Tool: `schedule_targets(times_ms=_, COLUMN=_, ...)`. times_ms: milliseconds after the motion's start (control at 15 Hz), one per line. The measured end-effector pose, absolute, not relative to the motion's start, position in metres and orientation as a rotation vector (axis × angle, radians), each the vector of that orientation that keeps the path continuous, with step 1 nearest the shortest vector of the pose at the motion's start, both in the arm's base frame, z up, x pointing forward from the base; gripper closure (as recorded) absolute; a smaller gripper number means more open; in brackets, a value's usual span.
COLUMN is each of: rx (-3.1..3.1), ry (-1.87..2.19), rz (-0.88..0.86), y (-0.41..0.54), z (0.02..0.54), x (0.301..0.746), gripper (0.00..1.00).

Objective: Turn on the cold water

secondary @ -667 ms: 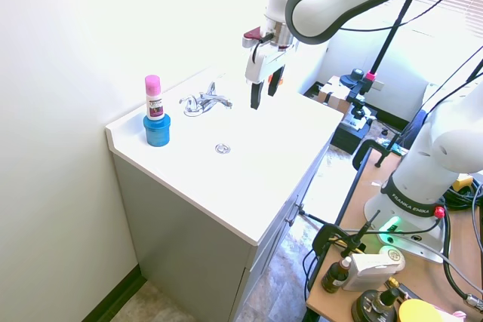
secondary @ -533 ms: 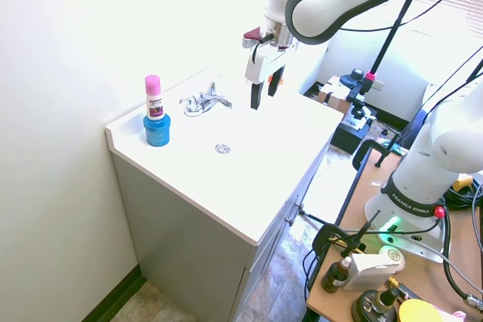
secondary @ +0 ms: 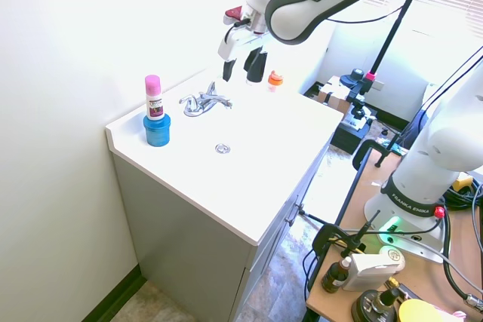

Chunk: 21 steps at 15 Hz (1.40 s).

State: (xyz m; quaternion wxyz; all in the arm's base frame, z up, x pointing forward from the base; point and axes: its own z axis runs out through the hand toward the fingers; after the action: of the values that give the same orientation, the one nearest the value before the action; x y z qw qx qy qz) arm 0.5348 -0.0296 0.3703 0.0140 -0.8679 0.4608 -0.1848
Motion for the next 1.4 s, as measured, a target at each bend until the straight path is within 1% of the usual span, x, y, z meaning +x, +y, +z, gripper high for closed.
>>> schedule_targets(times_ms=133, rx=-2.692, ry=1.467, rz=-0.65, y=-0.047, z=0.357, x=0.572, gripper=0.0)
schedule_targets(times_ms=267, rx=-2.698, ry=1.486, rz=-0.704, y=-0.062, z=0.351, x=0.6, gripper=0.0)
schedule_targets(times_ms=467, rx=-2.714, ry=1.504, rz=-0.722, y=-0.072, z=0.337, x=0.619, gripper=0.0)
schedule_targets(times_ms=867, rx=-2.75, ry=1.557, rz=-0.697, y=-0.09, z=0.317, x=0.619, gripper=0.0)
schedule_targets(times_ms=1400, rx=-2.808, ry=1.607, rz=-0.613, y=-0.095, z=0.306, x=0.613, gripper=0.0)
